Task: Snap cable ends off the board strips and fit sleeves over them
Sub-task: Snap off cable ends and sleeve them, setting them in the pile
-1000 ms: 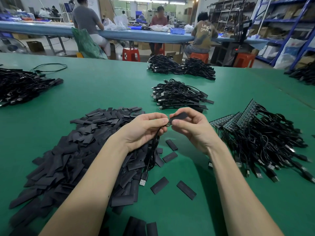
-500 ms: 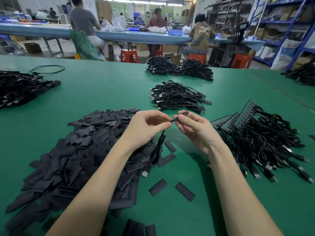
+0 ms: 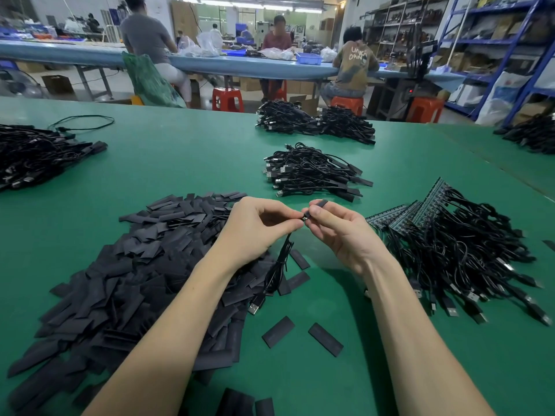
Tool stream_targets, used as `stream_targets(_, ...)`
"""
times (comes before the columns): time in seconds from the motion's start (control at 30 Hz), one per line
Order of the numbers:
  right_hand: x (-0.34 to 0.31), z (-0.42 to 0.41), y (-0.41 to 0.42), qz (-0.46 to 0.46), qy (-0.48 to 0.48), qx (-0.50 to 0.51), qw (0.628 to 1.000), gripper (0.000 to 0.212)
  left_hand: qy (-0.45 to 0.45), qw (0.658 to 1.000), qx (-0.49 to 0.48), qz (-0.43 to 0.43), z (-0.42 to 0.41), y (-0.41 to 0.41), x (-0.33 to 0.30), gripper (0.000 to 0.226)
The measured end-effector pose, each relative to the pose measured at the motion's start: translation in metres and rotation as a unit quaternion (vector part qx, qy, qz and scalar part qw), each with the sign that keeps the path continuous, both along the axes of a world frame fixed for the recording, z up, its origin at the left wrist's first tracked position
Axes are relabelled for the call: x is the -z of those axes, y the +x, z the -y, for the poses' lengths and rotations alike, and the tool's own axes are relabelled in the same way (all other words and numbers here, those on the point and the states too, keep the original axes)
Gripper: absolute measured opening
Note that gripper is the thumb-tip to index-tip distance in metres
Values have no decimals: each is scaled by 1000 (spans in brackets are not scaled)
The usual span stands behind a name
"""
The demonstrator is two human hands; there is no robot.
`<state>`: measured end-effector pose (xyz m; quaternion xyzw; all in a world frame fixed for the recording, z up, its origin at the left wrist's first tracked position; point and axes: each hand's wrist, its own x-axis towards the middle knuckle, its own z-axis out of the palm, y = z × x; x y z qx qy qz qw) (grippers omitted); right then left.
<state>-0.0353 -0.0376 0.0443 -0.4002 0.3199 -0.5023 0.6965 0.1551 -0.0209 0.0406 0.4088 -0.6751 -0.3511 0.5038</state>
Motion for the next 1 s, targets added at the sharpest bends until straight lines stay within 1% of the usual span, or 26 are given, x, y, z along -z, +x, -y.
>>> stream_targets(0.1, -1, -1, 1, 1, -7, -13, 1000, 26, 8, 999, 12, -33, 0, 1, -2, 16)
stream_targets(0.27, -2, -4, 4, -7, -16, -23, 1000, 24, 11, 998, 33, -58, -1, 0, -2, 15)
stream_targets(0.37, -2, -7, 8, -20, -51, 5, 998, 31, 16, 996, 25, -78, 0, -1, 0, 15)
stream_targets(0.43, -2, -8, 13, -10, -83, 34, 996, 38, 23, 995, 23, -98, 0, -2, 0, 17)
stream_targets(0.5, -2, -9, 19, 3, -97, 53, 994, 37, 28, 994, 20, -104, 0, -3, 0, 18)
stream_targets(0.67, -1, -9, 21, 20, -76, 49, 996, 36, 26, 994, 8, -104, 0, -3, 1, 18)
stream_targets(0.83, 1, -8, 23, 20, -66, 51, 996, 41, 25, 994, -1, -109, 1, -2, 2, 16)
stream_targets(1.0, 0, -9, 23, 19, -72, 63, 995, 39, 26, 993, 2, -111, 1, -4, 2, 15)
